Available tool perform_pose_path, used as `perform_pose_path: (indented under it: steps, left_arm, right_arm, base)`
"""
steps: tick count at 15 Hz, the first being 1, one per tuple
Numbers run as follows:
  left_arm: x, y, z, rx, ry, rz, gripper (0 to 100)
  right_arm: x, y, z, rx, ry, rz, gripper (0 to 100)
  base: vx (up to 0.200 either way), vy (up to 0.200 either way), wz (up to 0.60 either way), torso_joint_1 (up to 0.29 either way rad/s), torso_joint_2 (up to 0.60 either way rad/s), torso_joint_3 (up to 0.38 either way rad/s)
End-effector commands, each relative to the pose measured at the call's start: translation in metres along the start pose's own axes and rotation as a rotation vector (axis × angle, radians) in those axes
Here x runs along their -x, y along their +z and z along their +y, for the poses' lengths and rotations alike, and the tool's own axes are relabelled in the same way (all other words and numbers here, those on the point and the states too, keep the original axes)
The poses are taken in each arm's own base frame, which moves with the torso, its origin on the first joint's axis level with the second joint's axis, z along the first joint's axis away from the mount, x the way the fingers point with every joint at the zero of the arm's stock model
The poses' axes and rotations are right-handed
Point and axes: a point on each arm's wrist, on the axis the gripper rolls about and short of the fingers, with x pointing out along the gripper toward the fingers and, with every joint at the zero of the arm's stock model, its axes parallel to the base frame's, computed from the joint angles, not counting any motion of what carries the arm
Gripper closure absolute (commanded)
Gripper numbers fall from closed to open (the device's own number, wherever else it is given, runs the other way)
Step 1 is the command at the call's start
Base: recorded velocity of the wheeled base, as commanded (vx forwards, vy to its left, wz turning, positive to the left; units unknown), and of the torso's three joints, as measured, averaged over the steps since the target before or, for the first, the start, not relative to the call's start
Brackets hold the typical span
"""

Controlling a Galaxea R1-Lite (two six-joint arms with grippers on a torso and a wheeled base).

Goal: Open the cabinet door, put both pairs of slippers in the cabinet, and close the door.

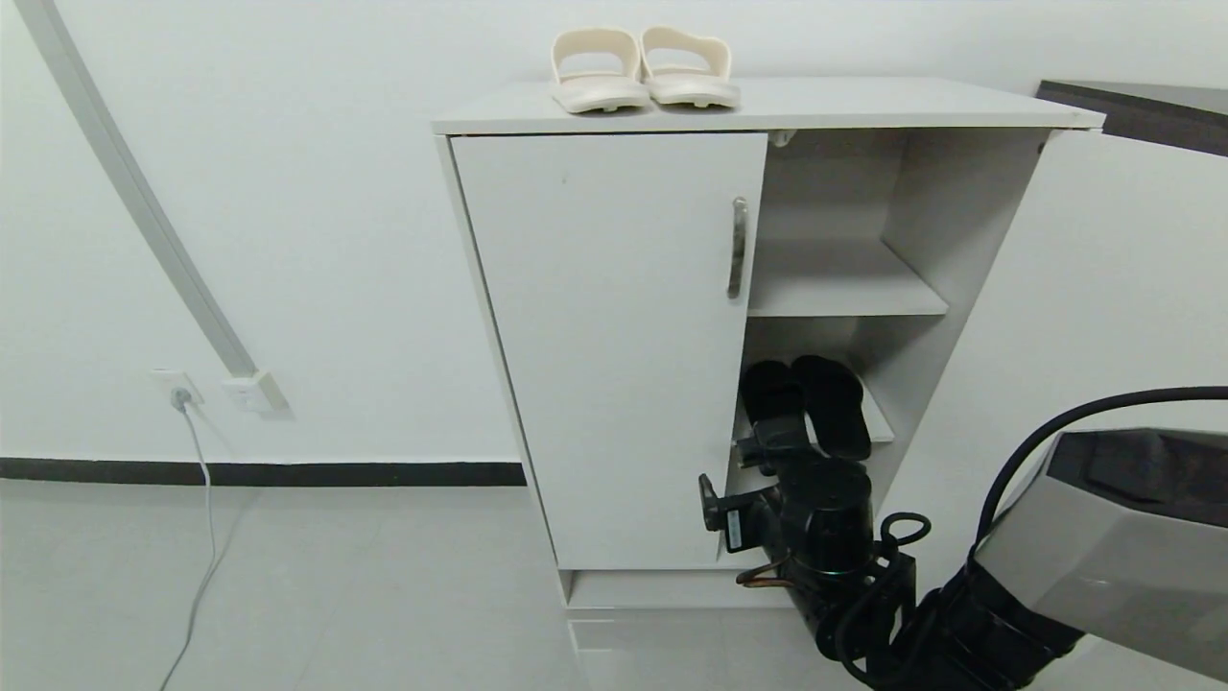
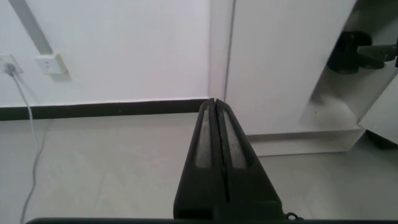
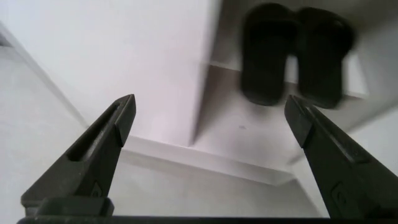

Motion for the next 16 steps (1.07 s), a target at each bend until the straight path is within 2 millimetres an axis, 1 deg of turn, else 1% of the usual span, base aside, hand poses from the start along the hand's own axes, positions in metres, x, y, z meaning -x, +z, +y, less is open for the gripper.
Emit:
perform_pose_path:
  steps: [1,3,13,16]
  left_arm:
    - [-0.0002,-0.0005,0.0000,0.000,0.000,0.003,100]
    - [0.0000,-0.0001,0.0000,0.000,0.002,0.001,100]
    - [0.0000,-0.0001,0.0000,0.004,0.002,0.001,100]
    - [0.0000,-0.0001,0.0000,0.004,0.002,0.001,100]
  right_arm:
    - [-0.0002,-0.0008,0.0003,0.001,0.000,0.002,0]
    - [-0.0002,-0.0008,0.0003,0.001,0.000,0.002,0]
    - [0.0015,0.0045,-0.0012,-0.023,0.007,-0.036,0]
    - [0.0029,0.0025,-0.0039,0.010,0.020,-0.044,0]
  base:
    - [0.000,0.200,0.00,0.002,0.00,-0.002]
    - [0.000,0.200,0.00,-0.002,0.00,0.000]
    - [0.000,0.000,0.00,0.000,0.00,0.000]
    - [0.000,0.000,0.00,0.000,0.00,0.000]
